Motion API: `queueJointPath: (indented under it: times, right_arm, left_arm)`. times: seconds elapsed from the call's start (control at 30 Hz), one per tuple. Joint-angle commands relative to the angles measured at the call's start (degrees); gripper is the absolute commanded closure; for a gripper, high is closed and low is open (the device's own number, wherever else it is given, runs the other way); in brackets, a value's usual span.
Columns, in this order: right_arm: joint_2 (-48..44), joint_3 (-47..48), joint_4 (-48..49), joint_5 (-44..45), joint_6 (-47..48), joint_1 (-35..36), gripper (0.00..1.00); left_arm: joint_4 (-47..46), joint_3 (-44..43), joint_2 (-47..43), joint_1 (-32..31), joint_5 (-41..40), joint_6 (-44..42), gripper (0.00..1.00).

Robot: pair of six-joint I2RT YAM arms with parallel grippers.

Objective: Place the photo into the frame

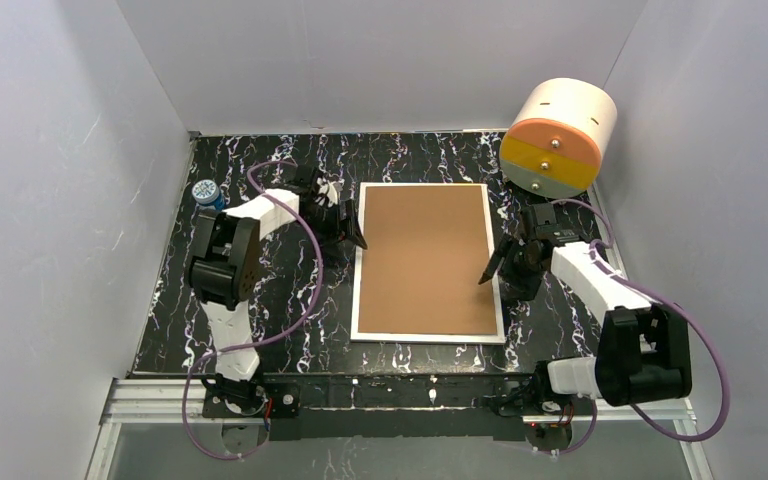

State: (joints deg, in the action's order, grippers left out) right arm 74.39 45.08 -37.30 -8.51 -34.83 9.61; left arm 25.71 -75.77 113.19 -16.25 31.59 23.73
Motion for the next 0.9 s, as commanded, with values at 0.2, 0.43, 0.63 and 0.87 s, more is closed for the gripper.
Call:
queueJointPath:
  times: [0.2, 0.43, 0.63, 0.87]
  right_arm:
    - [7.5, -0.7, 2.1, 2.3, -3.4, -0.4, 0.11]
    - [10.2, -2.2, 9.9, -15.3, -0.7, -0.4, 0.10]
    - [9.7, -4.7, 18.6, -28.1, -2.6, 3.1, 0.12]
    - [13.9, -1.7, 22.8, -27.0, -4.0, 12.7, 0.12]
  left_arm:
    - [-1.0, 11.3, -9.1, -0.6, -3.5, 1.0, 0.25]
    - [-2.0, 12.0, -8.9, -0.6, 1.5, 2.1, 0.27]
    - [-2.2, 7.0, -5.4, -0.6, 3.8, 2.7, 0.32]
    - [4.9, -5.0, 1.5, -0.3, -7.8, -2.3, 0.32]
